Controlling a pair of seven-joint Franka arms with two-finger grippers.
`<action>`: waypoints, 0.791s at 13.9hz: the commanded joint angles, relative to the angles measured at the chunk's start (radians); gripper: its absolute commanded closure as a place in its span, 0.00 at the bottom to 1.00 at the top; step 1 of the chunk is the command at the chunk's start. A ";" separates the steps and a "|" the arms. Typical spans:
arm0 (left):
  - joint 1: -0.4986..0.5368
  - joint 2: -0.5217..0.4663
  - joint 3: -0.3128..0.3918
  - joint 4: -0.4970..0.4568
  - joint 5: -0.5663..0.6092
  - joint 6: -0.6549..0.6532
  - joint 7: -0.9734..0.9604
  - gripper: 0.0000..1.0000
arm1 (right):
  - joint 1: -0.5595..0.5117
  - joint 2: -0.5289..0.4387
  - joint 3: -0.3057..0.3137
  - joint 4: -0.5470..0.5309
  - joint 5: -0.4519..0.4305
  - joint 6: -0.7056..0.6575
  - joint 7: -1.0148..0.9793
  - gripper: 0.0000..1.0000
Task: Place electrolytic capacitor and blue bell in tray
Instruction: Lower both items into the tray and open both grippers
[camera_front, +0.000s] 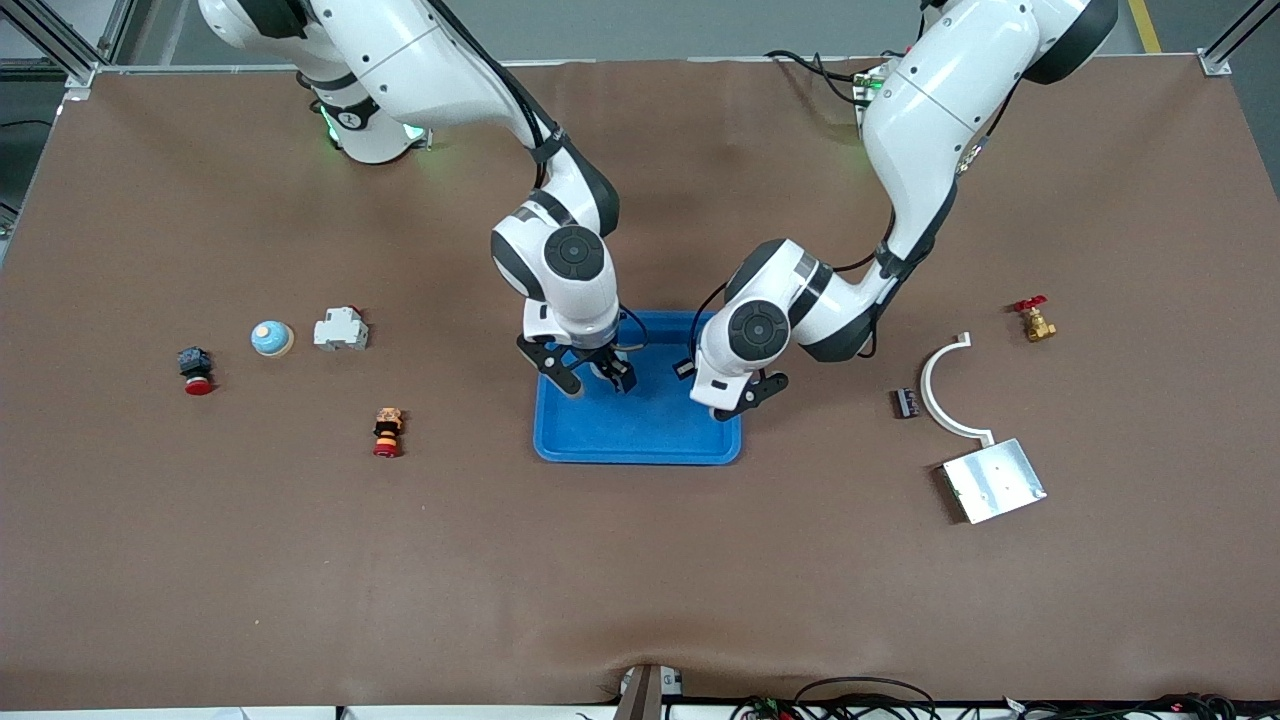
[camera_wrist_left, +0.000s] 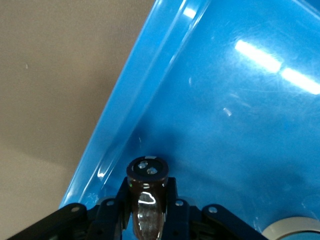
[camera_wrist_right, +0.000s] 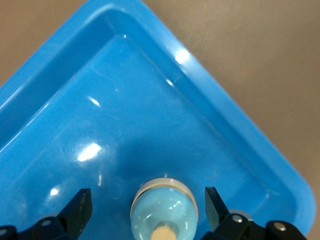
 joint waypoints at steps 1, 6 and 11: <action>-0.018 0.006 0.009 0.010 0.022 0.005 -0.025 1.00 | -0.019 -0.019 0.008 0.044 -0.025 -0.090 -0.040 0.00; -0.018 0.005 0.009 0.010 0.023 0.005 -0.034 0.68 | -0.068 -0.074 0.010 0.076 -0.022 -0.214 -0.172 0.00; -0.015 -0.007 0.009 0.011 0.023 0.002 -0.041 0.00 | -0.165 -0.151 0.010 0.067 -0.022 -0.291 -0.358 0.00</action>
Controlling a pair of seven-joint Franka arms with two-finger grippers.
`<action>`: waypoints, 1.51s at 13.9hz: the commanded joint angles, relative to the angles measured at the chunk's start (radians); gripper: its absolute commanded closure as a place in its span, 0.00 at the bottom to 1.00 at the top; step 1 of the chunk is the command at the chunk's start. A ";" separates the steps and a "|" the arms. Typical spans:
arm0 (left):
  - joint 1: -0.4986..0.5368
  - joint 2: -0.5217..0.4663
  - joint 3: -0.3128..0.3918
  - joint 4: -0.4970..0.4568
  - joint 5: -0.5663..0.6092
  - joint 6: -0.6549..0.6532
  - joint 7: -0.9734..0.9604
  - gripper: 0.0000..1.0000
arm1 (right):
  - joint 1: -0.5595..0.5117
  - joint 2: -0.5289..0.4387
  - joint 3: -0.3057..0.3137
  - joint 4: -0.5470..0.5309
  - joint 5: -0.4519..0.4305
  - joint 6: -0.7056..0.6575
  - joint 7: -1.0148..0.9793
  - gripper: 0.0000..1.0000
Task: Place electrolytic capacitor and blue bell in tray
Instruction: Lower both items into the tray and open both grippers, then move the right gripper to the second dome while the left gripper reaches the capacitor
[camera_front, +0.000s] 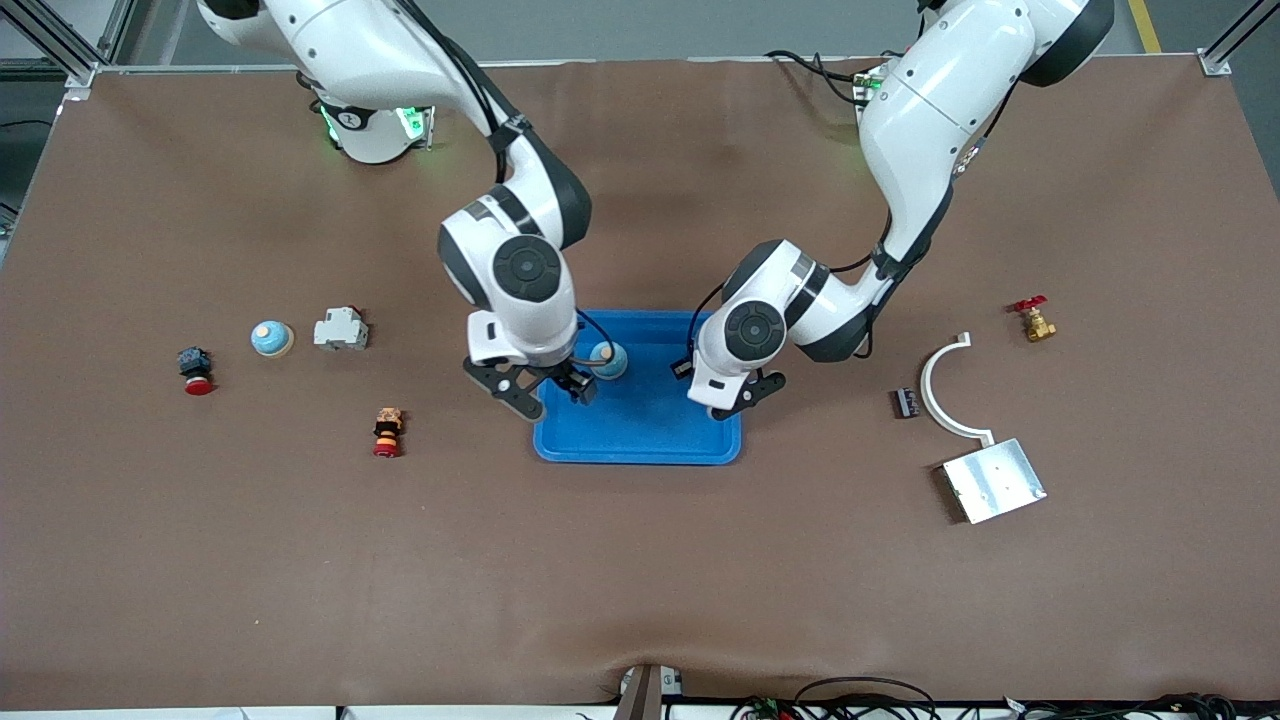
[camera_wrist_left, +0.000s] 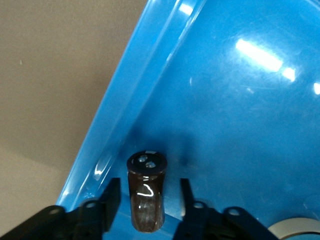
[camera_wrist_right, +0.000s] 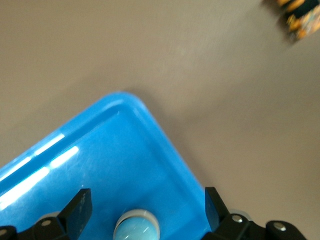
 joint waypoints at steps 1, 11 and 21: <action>-0.008 -0.020 0.008 0.005 0.021 -0.004 -0.042 0.00 | -0.075 -0.065 0.015 -0.019 -0.021 -0.079 -0.118 0.00; 0.081 -0.261 -0.009 -0.027 0.013 -0.272 0.120 0.00 | -0.310 -0.215 0.019 -0.072 -0.010 -0.135 -0.560 0.00; 0.321 -0.595 -0.012 -0.309 0.004 -0.283 0.619 0.00 | -0.498 -0.266 0.018 -0.112 0.047 -0.137 -0.891 0.00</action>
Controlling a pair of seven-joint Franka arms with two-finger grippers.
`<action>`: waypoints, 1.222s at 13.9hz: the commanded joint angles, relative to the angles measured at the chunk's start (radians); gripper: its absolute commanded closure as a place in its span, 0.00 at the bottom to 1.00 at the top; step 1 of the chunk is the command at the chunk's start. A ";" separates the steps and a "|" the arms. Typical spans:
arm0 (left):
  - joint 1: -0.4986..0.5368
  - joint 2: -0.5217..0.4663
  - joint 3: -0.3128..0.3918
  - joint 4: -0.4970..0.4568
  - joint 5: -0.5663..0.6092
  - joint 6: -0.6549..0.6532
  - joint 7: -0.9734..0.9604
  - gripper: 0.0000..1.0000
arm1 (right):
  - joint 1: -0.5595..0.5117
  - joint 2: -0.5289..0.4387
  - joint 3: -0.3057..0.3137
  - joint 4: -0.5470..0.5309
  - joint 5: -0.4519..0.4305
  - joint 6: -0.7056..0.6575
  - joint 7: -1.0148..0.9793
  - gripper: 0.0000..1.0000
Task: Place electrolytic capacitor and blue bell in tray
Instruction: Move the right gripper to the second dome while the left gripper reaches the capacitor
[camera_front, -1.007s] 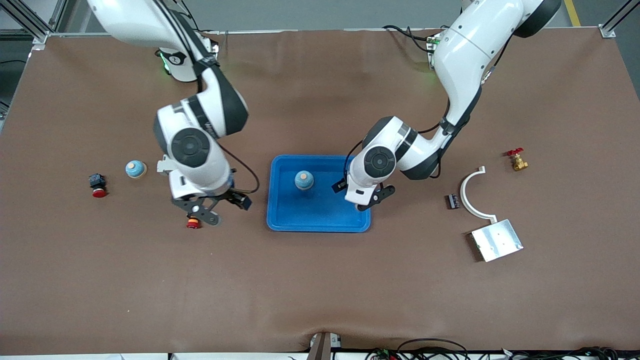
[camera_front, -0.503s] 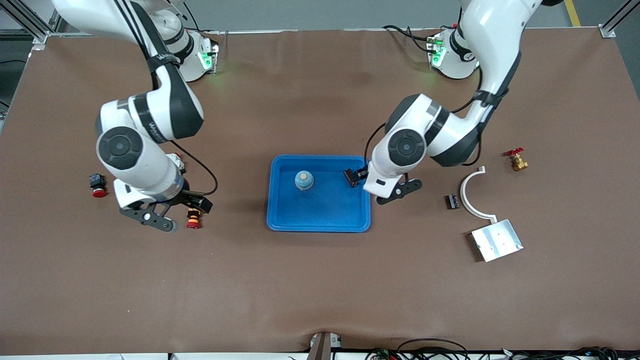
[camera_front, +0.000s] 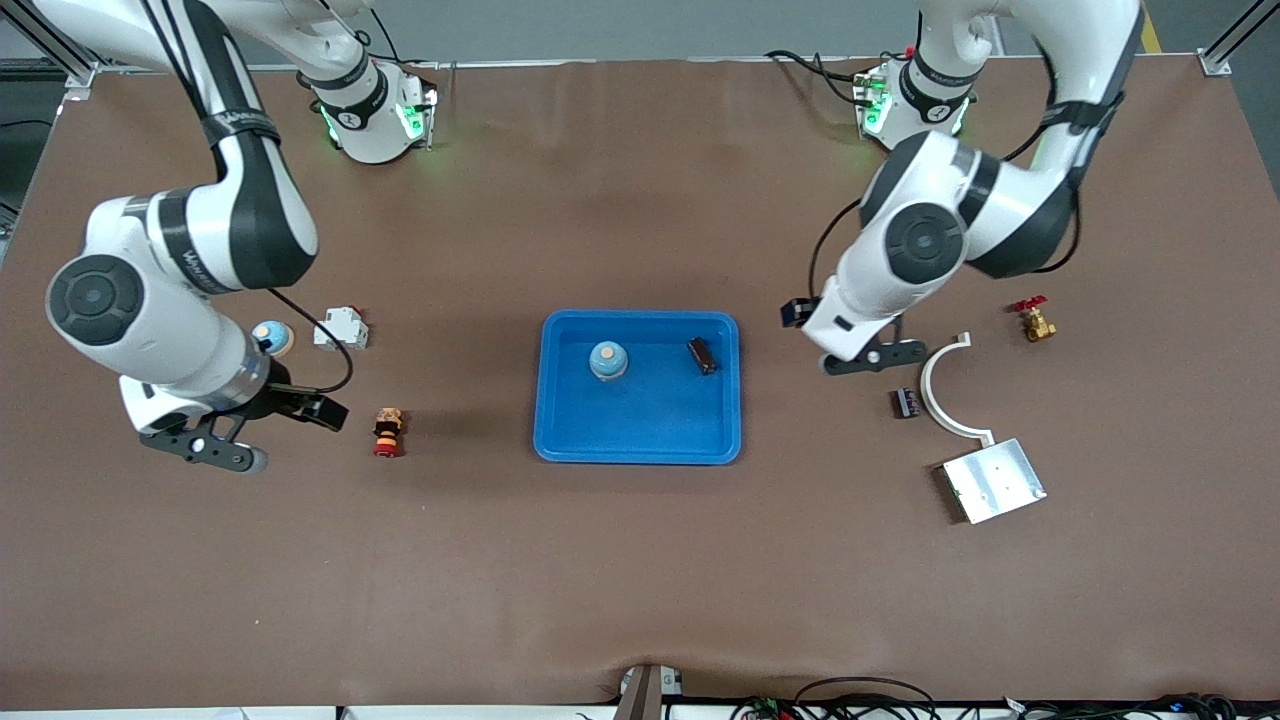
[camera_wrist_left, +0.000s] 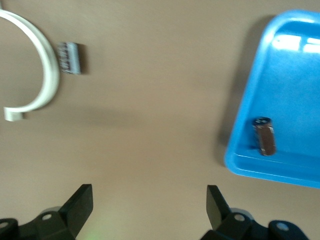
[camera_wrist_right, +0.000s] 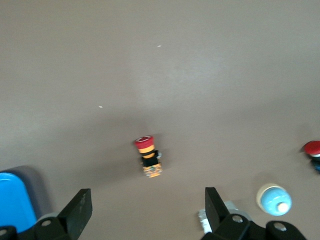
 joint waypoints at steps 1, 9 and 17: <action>0.079 -0.060 -0.010 -0.061 0.002 0.042 0.091 0.00 | -0.057 -0.049 0.021 -0.073 0.017 0.017 -0.080 0.00; 0.179 0.037 -0.001 -0.094 0.013 0.281 0.163 0.00 | -0.193 -0.159 0.021 -0.264 0.019 0.103 -0.302 0.00; 0.226 0.196 0.003 -0.078 0.160 0.365 0.154 0.00 | -0.338 -0.236 0.020 -0.514 0.118 0.304 -0.560 0.00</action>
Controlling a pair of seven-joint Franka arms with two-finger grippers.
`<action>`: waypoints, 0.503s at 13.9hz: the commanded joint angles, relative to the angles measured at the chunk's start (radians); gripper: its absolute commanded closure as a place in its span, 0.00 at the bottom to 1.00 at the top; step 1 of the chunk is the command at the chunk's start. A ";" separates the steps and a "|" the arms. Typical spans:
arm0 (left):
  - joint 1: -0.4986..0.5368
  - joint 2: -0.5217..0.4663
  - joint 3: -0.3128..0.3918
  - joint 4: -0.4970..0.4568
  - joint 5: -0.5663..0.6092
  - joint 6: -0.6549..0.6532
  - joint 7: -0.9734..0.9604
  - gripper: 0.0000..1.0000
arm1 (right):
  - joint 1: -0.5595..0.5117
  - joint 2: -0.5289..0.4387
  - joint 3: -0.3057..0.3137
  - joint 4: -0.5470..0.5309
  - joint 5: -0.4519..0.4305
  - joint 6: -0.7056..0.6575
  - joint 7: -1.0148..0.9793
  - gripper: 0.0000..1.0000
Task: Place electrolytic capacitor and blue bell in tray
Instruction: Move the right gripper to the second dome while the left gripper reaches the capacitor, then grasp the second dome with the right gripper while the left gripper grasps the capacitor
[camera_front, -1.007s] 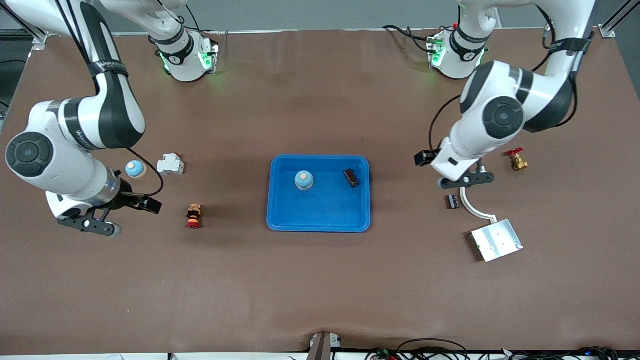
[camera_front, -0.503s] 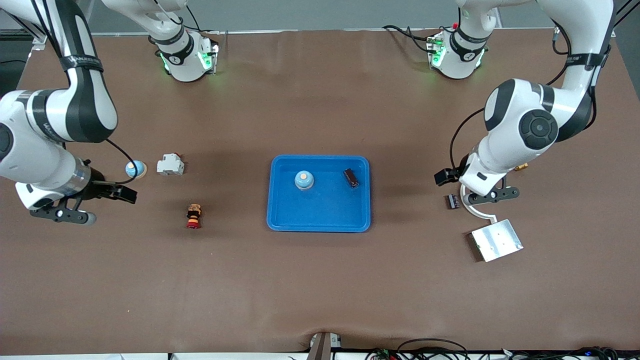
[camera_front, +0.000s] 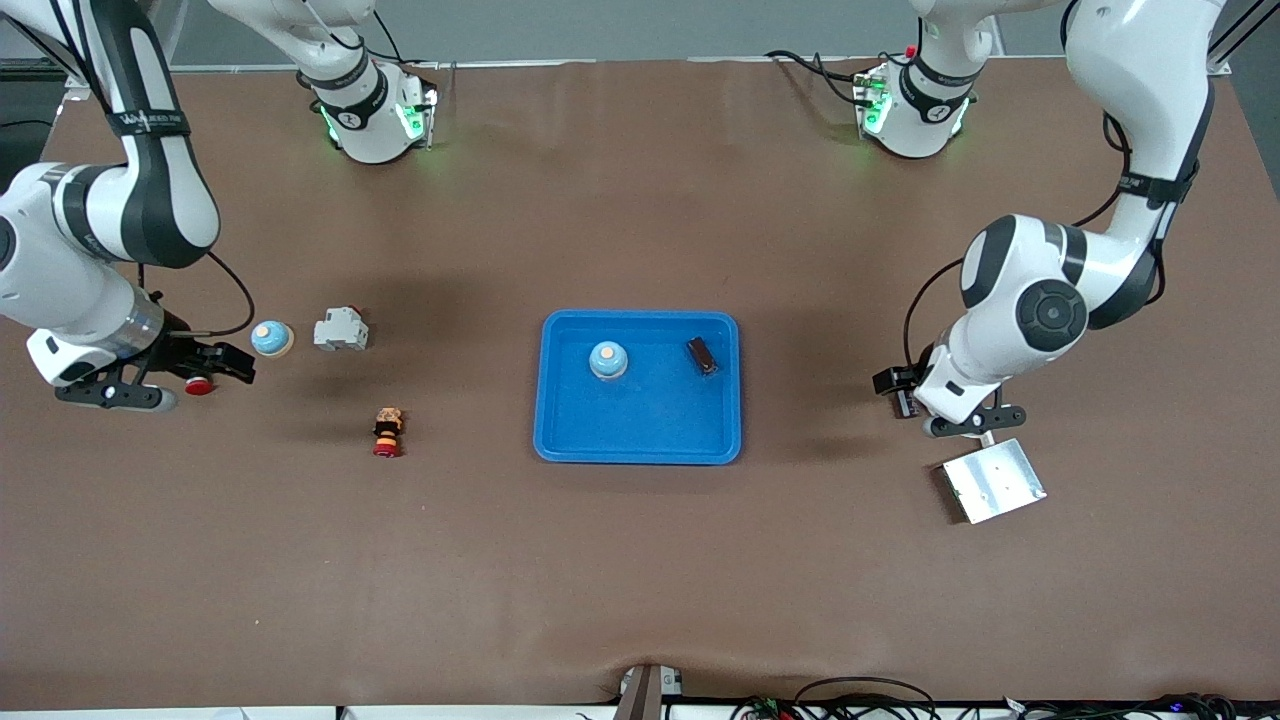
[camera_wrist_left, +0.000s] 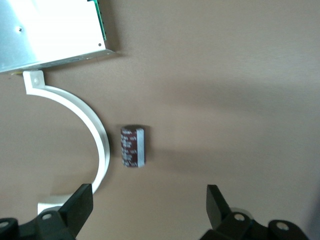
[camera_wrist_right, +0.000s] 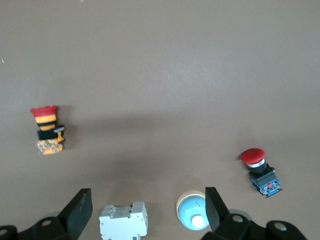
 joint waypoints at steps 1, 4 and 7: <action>0.008 0.033 -0.005 0.016 0.028 0.019 -0.004 0.00 | -0.082 -0.039 0.019 -0.082 0.063 0.053 -0.133 0.00; 0.002 0.082 -0.005 0.036 0.028 0.029 -0.010 0.00 | -0.122 -0.037 0.017 -0.136 0.063 0.097 -0.181 0.00; 0.000 0.119 -0.005 0.036 0.030 0.051 -0.010 0.00 | -0.122 -0.036 0.016 -0.212 0.063 0.209 -0.182 0.00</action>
